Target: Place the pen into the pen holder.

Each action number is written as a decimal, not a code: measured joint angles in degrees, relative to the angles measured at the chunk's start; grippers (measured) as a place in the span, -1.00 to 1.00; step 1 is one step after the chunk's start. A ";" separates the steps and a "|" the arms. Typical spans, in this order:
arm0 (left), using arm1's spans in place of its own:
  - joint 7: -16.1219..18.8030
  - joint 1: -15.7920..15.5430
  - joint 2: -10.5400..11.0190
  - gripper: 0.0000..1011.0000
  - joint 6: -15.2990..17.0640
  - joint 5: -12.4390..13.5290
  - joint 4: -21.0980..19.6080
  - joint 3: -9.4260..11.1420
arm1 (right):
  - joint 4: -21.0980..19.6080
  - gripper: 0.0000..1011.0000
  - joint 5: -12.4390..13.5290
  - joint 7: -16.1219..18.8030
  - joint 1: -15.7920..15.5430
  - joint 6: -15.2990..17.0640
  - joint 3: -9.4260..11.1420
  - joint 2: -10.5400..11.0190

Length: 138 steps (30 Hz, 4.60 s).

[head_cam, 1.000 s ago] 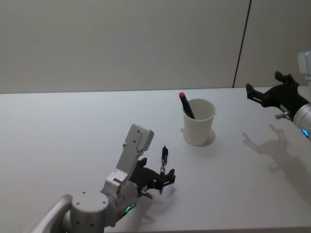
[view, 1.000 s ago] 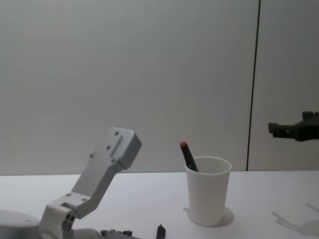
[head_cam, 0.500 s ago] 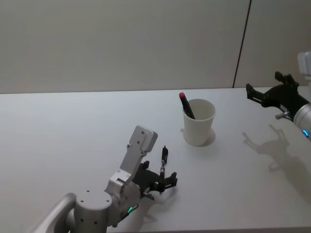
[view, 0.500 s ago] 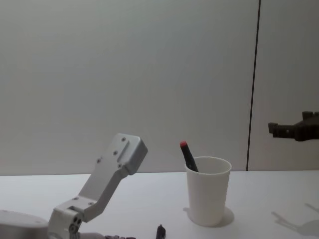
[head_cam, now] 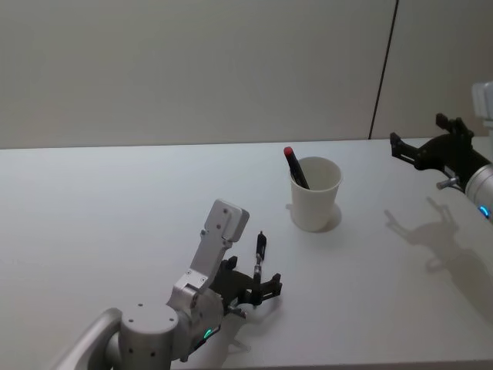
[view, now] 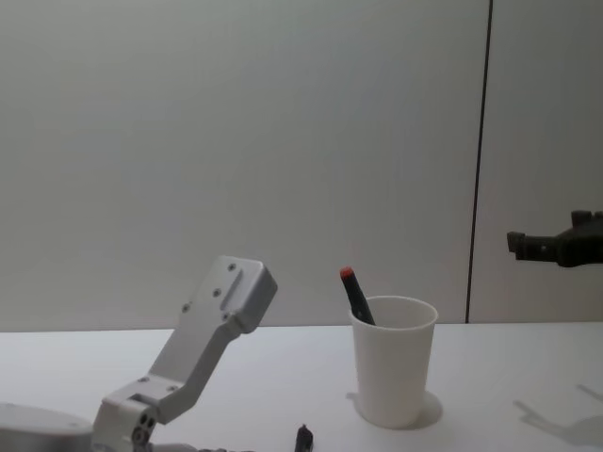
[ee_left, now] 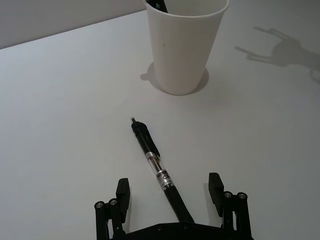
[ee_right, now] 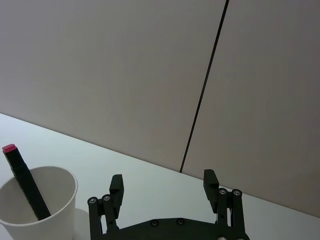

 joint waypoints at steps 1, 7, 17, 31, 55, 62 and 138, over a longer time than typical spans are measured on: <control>0.04 0.02 -0.02 0.98 -0.09 -0.10 0.02 -0.01 | 0.00 0.98 0.00 0.00 0.00 0.00 0.00 0.00; 0.32 0.18 -0.17 0.98 -0.56 -0.67 0.19 -0.10 | 0.00 0.98 0.00 0.00 0.00 0.00 0.00 0.00; 0.22 0.26 -0.35 0.57 -0.52 -0.99 0.42 -0.18 | 0.00 0.98 0.00 0.00 0.00 0.00 0.00 0.00; -2.00 0.19 -0.37 -0.34 2.76 0.80 0.70 0.03 | 0.00 0.98 0.00 0.00 0.00 0.00 0.00 0.00; -4.55 0.03 0.60 -0.68 4.40 3.53 1.26 -0.49 | 0.00 0.98 0.00 0.00 0.00 0.00 0.00 0.00; -3.41 0.44 1.36 -0.73 1.79 4.61 0.72 -1.20 | 0.00 0.98 0.00 0.00 0.00 0.00 0.00 0.00; -27.65 -3.12 4.59 -0.73 -38.42 8.02 -1.12 -4.95 | 0.00 0.98 0.00 0.00 0.00 0.00 0.00 0.00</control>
